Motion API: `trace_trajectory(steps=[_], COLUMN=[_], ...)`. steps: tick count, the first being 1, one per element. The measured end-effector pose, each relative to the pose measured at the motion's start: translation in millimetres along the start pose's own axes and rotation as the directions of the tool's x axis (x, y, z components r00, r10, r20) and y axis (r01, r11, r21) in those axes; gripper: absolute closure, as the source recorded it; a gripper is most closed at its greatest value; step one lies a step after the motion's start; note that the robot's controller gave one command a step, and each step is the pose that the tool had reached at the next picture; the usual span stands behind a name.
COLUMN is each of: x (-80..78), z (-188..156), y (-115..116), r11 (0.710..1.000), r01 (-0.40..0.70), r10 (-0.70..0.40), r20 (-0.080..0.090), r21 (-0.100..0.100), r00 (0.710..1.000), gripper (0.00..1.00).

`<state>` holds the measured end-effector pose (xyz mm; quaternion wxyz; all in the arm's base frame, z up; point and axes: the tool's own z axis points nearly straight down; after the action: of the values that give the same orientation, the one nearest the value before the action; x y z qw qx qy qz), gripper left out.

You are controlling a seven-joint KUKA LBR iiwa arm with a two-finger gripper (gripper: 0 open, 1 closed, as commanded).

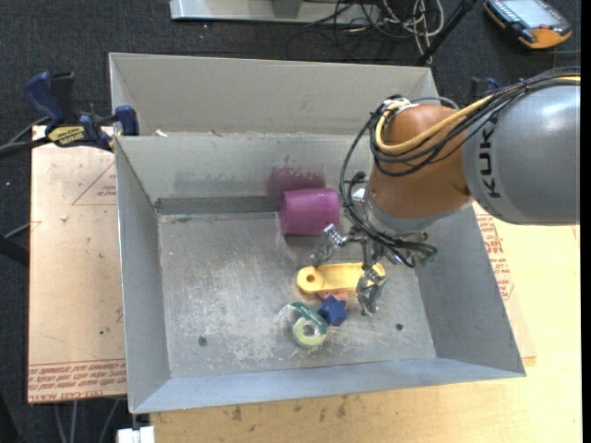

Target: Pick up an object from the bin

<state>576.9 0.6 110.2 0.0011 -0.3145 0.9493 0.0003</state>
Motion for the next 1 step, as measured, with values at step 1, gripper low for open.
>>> trace_trajectory(steps=[1], x=[-5.9], z=[30.2], y=[-5.1], r11=[0.959], r01=[-0.284], r10=[0.283], r20=[0.022], r21=[0.006], r00=[0.959], gripper=[1.00])
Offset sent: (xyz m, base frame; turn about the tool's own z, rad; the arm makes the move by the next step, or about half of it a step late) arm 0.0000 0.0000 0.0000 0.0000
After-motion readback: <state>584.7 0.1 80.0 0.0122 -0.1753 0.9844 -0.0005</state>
